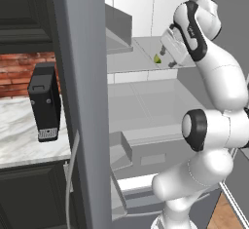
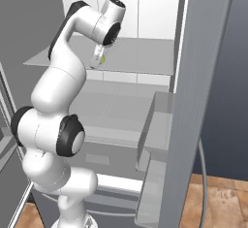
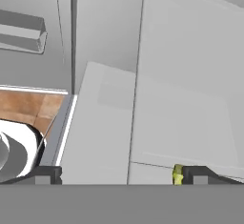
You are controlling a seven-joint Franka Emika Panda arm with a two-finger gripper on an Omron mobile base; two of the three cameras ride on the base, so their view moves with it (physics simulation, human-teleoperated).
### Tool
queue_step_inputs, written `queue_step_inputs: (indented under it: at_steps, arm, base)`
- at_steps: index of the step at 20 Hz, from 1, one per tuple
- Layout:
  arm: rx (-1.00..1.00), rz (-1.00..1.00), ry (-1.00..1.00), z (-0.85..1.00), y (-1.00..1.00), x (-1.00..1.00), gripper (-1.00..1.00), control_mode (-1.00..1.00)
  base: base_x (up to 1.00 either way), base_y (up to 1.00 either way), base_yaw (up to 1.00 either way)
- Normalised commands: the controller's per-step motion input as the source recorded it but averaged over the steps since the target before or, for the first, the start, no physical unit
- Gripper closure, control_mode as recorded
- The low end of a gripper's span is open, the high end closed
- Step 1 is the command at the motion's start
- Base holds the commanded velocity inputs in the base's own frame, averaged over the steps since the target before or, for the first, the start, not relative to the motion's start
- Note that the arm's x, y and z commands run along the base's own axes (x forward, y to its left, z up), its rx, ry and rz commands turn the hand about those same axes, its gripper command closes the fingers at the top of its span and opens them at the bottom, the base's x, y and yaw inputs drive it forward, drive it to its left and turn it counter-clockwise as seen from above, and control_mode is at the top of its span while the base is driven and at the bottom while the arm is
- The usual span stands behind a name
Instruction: There is a bowl on the dining counter. Grab a lemon wedge from the fridge and place it in the bowl. Then get the liquor bottle and glass cup from the cabinet and place them next to the bowl.
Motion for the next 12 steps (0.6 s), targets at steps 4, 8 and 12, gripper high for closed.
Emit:
queue_step_inputs:
  at_steps: [4,8,12]
  arm:
    - [0.06,0.0,0.01,0.0,0.0,0.13,-1.0,-1.0]
    - [0.05,0.0,0.05,-0.03,0.0,0.24,-1.0,-1.0]
    - [0.05,0.0,0.03,0.0,0.0,0.26,-1.0,-1.0]
  base:
    - [0.0,0.0,0.0]
    - [0.0,0.0,0.0]
    - [0.0,0.0,0.0]
